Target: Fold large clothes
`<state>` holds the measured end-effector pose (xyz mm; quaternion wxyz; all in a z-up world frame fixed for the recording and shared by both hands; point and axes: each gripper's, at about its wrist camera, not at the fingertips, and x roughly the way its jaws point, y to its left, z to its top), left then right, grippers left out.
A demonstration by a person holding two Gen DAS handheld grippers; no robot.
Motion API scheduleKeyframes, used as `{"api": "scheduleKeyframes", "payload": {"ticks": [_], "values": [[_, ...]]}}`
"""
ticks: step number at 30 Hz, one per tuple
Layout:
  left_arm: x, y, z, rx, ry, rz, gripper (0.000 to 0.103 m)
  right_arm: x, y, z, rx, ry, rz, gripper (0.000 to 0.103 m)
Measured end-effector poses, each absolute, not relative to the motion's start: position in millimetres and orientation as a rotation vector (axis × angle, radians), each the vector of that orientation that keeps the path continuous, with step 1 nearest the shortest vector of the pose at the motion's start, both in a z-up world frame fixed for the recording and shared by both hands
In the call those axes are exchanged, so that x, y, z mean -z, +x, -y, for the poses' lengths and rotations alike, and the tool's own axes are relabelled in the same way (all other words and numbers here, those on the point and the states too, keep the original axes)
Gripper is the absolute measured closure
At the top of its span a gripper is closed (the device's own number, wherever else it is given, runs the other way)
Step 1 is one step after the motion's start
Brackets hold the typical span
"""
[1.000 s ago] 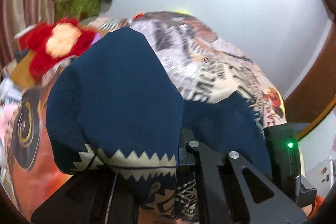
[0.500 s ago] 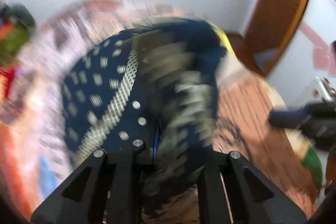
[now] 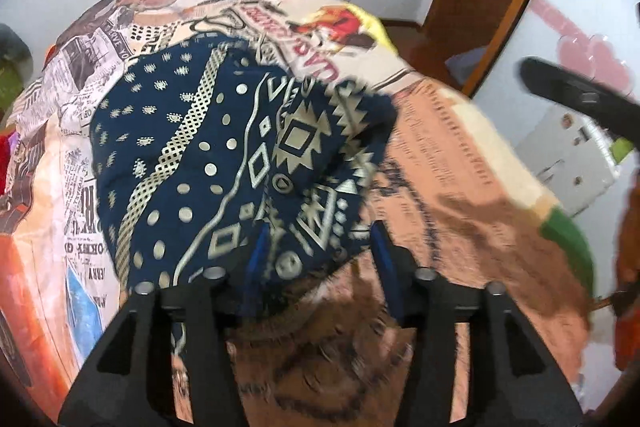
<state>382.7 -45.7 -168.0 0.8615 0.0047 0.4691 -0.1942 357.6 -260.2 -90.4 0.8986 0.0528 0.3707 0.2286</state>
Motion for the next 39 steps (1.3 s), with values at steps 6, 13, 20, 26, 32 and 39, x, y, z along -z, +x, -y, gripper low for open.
{"api": "scheduleKeyframes", "payload": {"ticks": [6,13,20,26,32,39], "values": [[123.3,379.0,3.2,0.305,-0.093,-0.837,0.032,82.6,358.6,247.4,-0.482,0.083,-0.723,0.095],[174.2,437.2,-0.2,0.23,-0.17,-1.005,0.03,87.1,367.2,244.2,-0.501,0.138,-0.75,0.095],[206.3,418.0,65.8,0.23,0.184,-0.974,0.03,94.7,374.0,247.5,-0.478,0.151,-0.762,0.096],[205.9,395.6,63.3,0.27,0.223,-0.956,0.03,95.5,375.0,249.9,-0.502,0.169,-0.743,0.096],[175.0,373.7,27.3,0.289,0.104,-0.917,0.03,92.8,379.4,246.3,-0.518,0.153,-0.76,0.095],[147.5,368.7,-46.4,0.099,-0.004,-0.842,0.03,102.4,398.2,240.8,-0.546,0.213,-0.784,0.096]]}}
